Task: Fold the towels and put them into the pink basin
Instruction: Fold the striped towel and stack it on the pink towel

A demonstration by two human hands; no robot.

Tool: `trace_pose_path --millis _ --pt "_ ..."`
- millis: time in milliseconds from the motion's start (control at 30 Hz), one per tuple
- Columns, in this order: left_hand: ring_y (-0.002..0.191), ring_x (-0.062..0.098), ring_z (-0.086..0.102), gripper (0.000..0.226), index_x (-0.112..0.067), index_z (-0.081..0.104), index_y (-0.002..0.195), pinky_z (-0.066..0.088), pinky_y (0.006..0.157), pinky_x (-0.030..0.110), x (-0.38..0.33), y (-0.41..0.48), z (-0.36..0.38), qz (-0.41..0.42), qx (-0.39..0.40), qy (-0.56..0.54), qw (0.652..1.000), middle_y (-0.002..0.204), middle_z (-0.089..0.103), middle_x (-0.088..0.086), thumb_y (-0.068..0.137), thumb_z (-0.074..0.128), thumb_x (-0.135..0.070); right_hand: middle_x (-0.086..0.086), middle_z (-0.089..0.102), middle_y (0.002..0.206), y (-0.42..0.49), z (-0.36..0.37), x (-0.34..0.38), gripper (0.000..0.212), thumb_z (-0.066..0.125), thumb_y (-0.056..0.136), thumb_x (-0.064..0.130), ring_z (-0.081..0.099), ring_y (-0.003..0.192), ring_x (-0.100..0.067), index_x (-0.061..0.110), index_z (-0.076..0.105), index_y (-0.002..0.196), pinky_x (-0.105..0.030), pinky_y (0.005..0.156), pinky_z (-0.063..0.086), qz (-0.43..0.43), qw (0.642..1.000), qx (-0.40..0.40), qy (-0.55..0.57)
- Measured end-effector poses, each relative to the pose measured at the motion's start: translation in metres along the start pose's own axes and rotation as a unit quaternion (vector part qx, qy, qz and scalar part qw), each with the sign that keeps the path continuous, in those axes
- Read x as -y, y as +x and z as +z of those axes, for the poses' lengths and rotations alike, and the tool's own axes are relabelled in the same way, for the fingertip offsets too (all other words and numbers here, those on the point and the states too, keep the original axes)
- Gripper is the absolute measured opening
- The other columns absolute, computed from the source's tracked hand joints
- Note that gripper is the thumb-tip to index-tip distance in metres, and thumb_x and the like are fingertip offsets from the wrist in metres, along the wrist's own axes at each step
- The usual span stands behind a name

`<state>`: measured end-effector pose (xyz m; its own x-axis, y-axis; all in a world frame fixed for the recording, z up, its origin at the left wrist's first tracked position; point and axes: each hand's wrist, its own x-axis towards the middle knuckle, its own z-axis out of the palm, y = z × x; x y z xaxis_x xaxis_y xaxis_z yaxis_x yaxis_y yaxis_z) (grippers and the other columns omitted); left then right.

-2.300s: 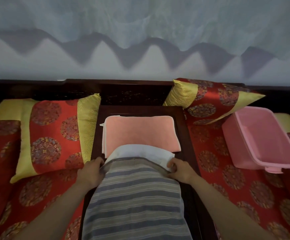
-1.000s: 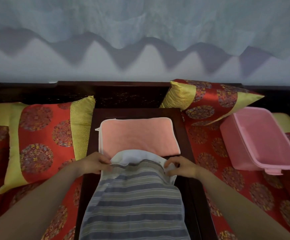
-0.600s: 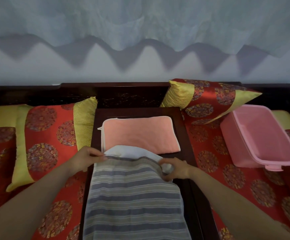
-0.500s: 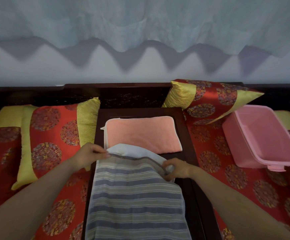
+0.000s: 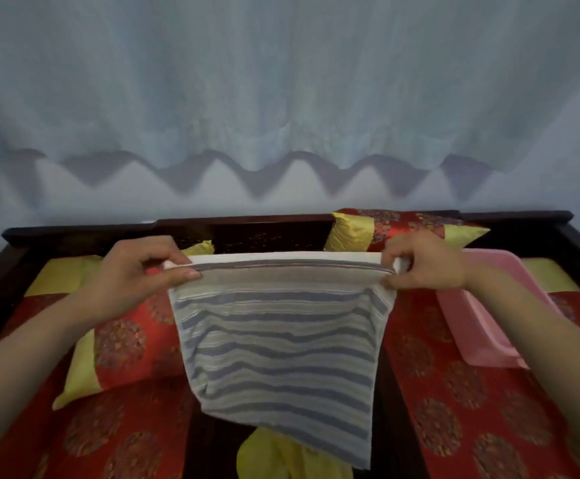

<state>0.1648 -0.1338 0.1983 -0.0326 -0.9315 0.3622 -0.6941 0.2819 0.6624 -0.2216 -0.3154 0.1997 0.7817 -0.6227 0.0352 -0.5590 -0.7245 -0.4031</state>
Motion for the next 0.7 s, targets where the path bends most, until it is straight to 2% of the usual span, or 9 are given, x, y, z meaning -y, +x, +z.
trace_pose_path --millis 133,233,333,433,500,533,600,667,700 --pt "0.066 0.021 0.057 0.041 -0.018 0.072 0.079 0.041 0.059 0.033 -0.02 0.013 -0.032 0.04 -0.054 0.025 0.997 0.078 0.063 -0.003 0.076 0.061 -0.058 0.01 0.051 0.067 0.006 -0.036 0.022 0.02 0.073 0.066 0.036 0.055 0.066 -0.013 0.018 0.064 0.067 -0.026 0.061 0.04 -0.072 0.986 -0.104 -0.11" --pt "0.071 0.009 0.056 0.044 -0.016 0.069 0.085 0.042 0.061 0.023 -0.024 0.014 -0.042 0.089 -0.061 0.109 0.988 0.077 0.059 -0.007 0.083 0.054 -0.057 0.005 0.05 0.065 0.014 -0.044 0.036 0.02 0.063 0.064 0.037 0.055 0.068 -0.02 0.019 0.055 0.061 -0.032 0.061 0.042 -0.068 0.977 -0.102 -0.175" --pt "0.072 0.008 0.053 0.028 -0.015 0.065 0.085 0.042 0.063 0.023 -0.027 0.013 -0.048 0.088 -0.098 0.152 0.98 0.077 0.059 0.001 0.089 0.056 -0.042 0.006 0.053 0.064 0.015 -0.053 0.038 0.021 0.062 0.068 0.038 0.05 0.063 -0.009 0.02 0.056 0.061 -0.027 0.061 0.038 -0.068 0.987 -0.102 -0.107" --pt "0.074 0.007 0.055 0.027 -0.023 0.061 0.087 0.043 0.064 0.022 -0.028 0.006 -0.053 0.08 -0.05 0.171 0.981 0.08 0.059 -0.005 0.087 0.051 -0.048 0.005 0.05 0.061 0.013 -0.053 0.038 0.02 0.063 0.068 0.03 0.045 0.063 -0.01 0.016 0.051 0.061 -0.028 0.06 0.039 -0.082 0.99 -0.08 -0.084" --pt "0.075 0.006 0.056 0.016 -0.028 0.054 0.092 0.044 0.064 0.021 -0.023 0.004 -0.052 0.052 -0.06 0.147 0.986 0.081 0.059 -0.006 0.087 0.058 -0.043 0.005 0.049 0.062 0.014 -0.05 0.036 0.019 0.061 0.066 0.03 0.043 0.059 -0.009 0.018 0.047 0.062 -0.031 0.062 0.041 -0.045 0.992 -0.115 -0.018" --pt "0.074 0.008 0.056 0.018 -0.028 0.051 0.097 0.044 0.065 0.022 -0.02 0.003 -0.051 0.03 -0.065 0.14 0.988 0.082 0.059 -0.006 0.086 0.063 -0.036 0.008 0.053 0.065 0.015 -0.049 0.035 0.017 0.062 0.066 0.03 0.046 0.061 -0.008 0.02 0.049 0.067 -0.031 0.063 0.043 -0.025 0.989 -0.146 0.026" --pt "0.072 0.011 0.057 0.023 -0.026 0.052 0.103 0.046 0.066 0.027 -0.01 0.004 -0.049 0.011 -0.02 0.174 0.984 0.083 0.059 -0.003 0.085 0.066 -0.025 0.012 0.062 0.068 0.018 -0.044 0.03 0.02 0.07 0.073 0.022 0.057 0.067 -0.01 0.022 0.055 0.086 -0.029 0.069 0.047 0.006 0.98 -0.178 0.085" --pt "0.072 0.019 0.056 0.01 -0.02 0.058 0.088 0.048 0.066 0.037 -0.005 0.007 -0.046 0.025 0.038 0.242 0.969 0.08 0.057 0.002 0.086 0.064 -0.029 0.006 0.069 0.076 0.021 -0.039 0.025 0.022 0.072 0.079 0.013 0.064 0.074 -0.017 0.017 0.063 0.098 -0.035 0.076 0.052 0.02 0.98 -0.187 0.057" --pt "0.071 0.022 0.056 0.018 -0.015 0.06 0.081 0.048 0.065 0.039 -0.003 0.009 -0.046 0.026 0.044 0.26 0.964 0.078 0.055 0.003 0.086 0.062 -0.033 0.0 0.071 0.08 0.022 -0.036 0.024 0.016 0.071 0.081 0.012 0.065 0.077 -0.019 0.014 0.068 0.097 -0.039 0.077 0.052 0.016 0.981 -0.193 0.021"
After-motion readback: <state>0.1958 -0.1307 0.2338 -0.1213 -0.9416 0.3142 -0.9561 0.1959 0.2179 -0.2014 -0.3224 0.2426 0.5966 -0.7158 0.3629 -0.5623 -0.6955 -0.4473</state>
